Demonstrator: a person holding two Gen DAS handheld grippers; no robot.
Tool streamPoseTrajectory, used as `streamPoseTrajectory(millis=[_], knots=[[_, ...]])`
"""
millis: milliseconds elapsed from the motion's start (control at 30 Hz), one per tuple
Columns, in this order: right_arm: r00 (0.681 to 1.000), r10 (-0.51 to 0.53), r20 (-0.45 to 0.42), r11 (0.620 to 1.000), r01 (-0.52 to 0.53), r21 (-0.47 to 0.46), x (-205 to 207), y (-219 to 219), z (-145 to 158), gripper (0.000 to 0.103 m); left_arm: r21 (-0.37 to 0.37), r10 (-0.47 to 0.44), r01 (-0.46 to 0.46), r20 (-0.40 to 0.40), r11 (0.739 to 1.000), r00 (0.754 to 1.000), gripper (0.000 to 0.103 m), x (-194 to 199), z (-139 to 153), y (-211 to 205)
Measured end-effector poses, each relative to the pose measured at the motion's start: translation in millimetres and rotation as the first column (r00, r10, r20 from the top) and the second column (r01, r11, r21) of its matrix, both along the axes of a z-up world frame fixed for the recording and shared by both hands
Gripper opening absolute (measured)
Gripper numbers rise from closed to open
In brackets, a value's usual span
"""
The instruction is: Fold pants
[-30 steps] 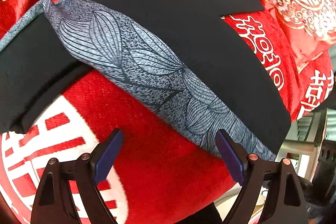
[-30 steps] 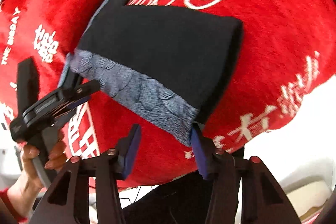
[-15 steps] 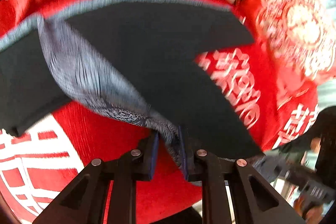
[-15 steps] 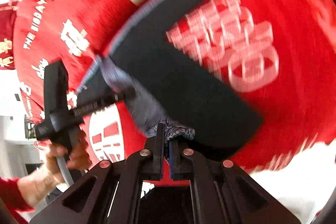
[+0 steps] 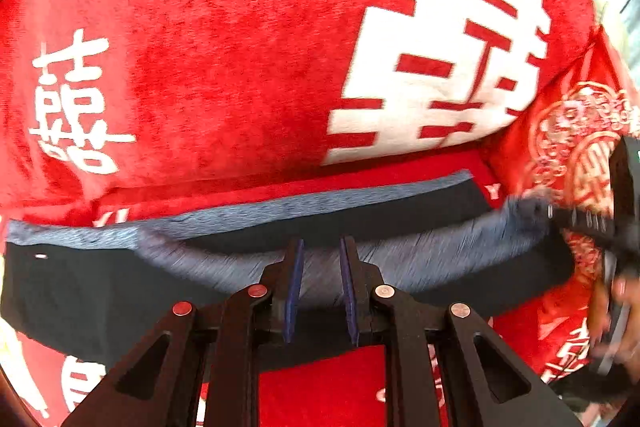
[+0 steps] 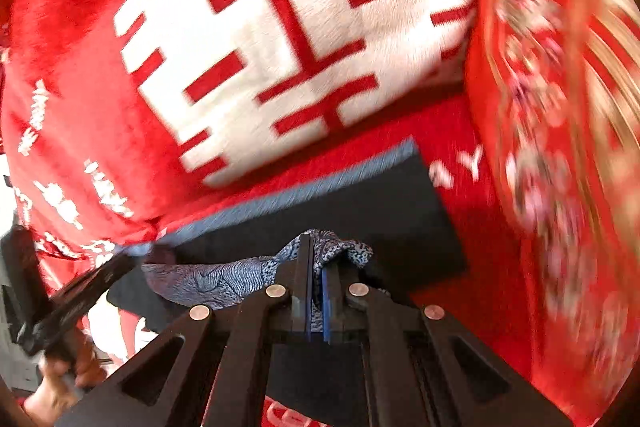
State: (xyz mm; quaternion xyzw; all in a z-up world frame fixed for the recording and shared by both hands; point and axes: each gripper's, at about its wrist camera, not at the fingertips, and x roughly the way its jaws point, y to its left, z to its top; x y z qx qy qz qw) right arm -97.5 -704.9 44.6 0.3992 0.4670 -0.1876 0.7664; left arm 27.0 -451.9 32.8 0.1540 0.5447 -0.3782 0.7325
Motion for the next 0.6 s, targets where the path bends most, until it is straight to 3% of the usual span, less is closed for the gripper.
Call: streamPoseTrajectory(millis=[67, 100, 133, 167, 300, 367, 400, 467, 600], knots=[[1.000, 0.004, -0.030, 1.000, -0.005, -0.005, 16, -17, -17, 0.003, 0.057, 0.012, -0.013, 0.010, 0.998, 1.000, 0.025, 1, -14, 3], [0.999, 0.006, -0.045, 1.000, -0.006, -0.002, 23, -24, -27, 0.003, 0.086, 0.020, -0.020, 0.008, 0.996, 1.000, 0.034, 1, -21, 3], [0.998, 0.009, -0.060, 1.000, -0.009, -0.001, 29, -29, -37, 0.004, 0.117, 0.040, -0.040, 0.007, 0.992, 0.999, 0.063, 2, -32, 4], [0.997, 0.015, -0.071, 1.000, -0.015, 0.001, 33, -33, -45, 0.004, 0.125, 0.064, -0.066, 0.019, 0.990, 0.998, 0.075, 3, -39, 4], [0.991, 0.034, -0.131, 0.999, -0.035, -0.008, 47, -41, -80, 0.007, 0.189, 0.089, -0.099, 0.061, 0.977, 0.994, 0.075, 8, -70, -1], [0.984, 0.025, -0.179, 0.999, -0.021, 0.025, 49, -43, -96, 0.030, 0.242, 0.096, -0.106, 0.053, 0.964, 0.994, 0.075, 11, -82, -5], [0.986, 0.020, -0.166, 0.999, -0.015, 0.032, 47, -43, -95, 0.038, 0.237, 0.100, -0.108, 0.043, 0.966, 0.994, 0.075, 13, -82, -5], [0.993, 0.046, -0.104, 0.999, -0.045, 0.015, 39, -33, -75, 0.067, 0.223, 0.100, -0.111, 0.057, 0.969, 0.993, 0.075, 12, -75, -1], [0.995, 0.069, -0.076, 0.997, -0.070, -0.016, 31, -24, -53, 0.068, 0.242, 0.093, -0.111, 0.087, 0.964, 0.992, 0.075, 17, -67, 0]])
